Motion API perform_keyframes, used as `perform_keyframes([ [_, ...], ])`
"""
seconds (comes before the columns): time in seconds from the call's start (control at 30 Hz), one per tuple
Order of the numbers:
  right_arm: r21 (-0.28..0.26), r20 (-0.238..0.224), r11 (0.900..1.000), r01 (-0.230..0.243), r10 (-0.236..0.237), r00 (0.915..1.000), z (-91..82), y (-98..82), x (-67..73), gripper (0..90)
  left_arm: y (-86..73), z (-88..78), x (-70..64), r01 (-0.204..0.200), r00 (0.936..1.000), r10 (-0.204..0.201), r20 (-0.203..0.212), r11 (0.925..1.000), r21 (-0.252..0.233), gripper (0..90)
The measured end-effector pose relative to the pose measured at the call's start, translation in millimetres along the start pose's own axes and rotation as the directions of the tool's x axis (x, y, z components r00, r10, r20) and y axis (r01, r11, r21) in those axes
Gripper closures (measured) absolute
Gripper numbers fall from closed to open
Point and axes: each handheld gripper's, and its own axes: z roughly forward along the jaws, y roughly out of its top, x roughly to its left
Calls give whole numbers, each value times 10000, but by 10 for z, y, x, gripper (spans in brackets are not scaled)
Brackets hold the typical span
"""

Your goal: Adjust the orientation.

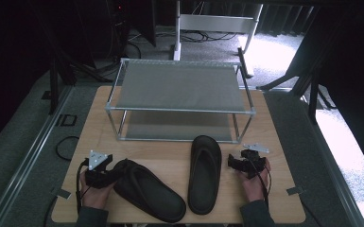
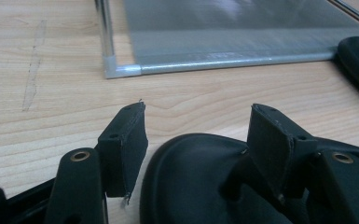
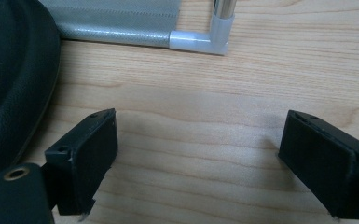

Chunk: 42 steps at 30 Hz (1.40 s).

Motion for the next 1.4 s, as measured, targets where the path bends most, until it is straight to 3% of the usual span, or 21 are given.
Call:
perform_keyframes([
  [0.37,-9,-202,9998,208,-208,9996,-7,-8,9,115,8,-41,-139,-319,9995,319,-32,9994,105,256],
  [0.63,-10,-207,9998,205,-205,9996,-7,-8,8,115,-41,-76,-215,-187,9998,189,-46,9995,273,160],
  [0.9,-10,-208,9998,206,-206,9996,-8,-8,9,115,-109,-29,-356,-355,9989,334,335,9972,654,114],
  [1.03,-5,-234,9997,233,-233,9995,-12,-11,8,115,-135,22,-466,-582,9973,536,493,9936,968,102],
  [1.23,-18,-262,9997,253,-253,9993,-15,-16,11,115,-193,89,-533,-839,9965,821,176,9836,1598,98],
  [1.33,-16,-266,9997,252,-252,9993,-15,-16,12,115,-193,105,-539,-864,9960,812,380,9826,1646,142],
  [1.4,-17,-267,9997,257,-258,9993,-15,-16,11,115,-188,115,-563,-995,9950,975,196,9804,1701,157],
])
